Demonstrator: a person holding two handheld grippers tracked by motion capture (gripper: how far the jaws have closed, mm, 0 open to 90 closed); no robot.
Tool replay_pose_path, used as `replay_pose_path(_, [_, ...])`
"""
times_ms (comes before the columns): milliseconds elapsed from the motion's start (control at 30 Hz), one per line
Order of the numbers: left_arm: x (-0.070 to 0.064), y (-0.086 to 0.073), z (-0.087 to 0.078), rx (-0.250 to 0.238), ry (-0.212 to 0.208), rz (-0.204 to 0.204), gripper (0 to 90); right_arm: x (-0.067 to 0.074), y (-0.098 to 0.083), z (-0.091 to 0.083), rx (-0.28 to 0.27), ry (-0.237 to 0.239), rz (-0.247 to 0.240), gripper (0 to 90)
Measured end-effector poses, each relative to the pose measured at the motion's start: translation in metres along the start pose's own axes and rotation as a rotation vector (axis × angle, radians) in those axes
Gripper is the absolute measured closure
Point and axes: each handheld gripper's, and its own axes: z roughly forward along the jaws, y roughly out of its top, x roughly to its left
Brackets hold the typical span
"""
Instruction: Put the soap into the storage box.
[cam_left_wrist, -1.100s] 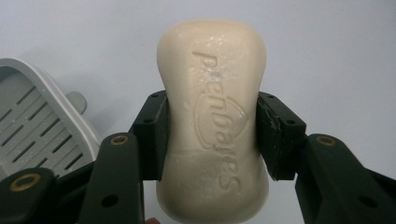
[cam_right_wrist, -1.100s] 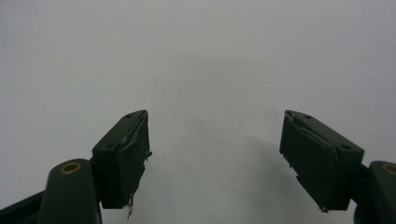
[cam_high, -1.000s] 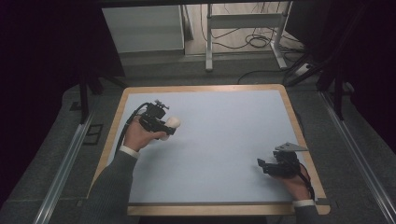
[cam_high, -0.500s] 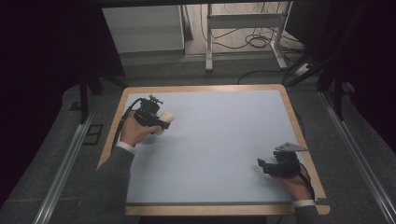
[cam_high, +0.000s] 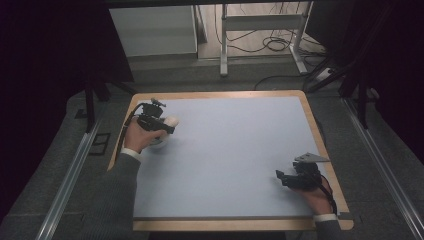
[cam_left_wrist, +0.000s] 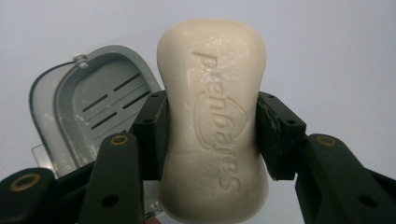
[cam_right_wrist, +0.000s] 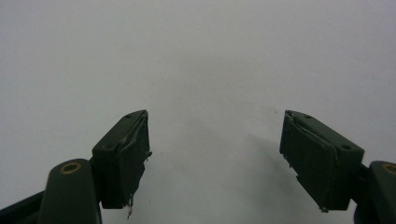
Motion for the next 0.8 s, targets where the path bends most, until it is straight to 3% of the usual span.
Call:
replay_pose_path(567, [0.02,-0.004,0.008,0.011,0.014,-0.067,49.5,0.0,0.0,0.002,0.007,0.0,-0.004,23.6])
replay_pose_path(800, [0.025,-0.005,0.01,0.02,0.02,-0.07,49.5,0.0,-0.001,0.002,0.011,-0.001,-0.002,23.6])
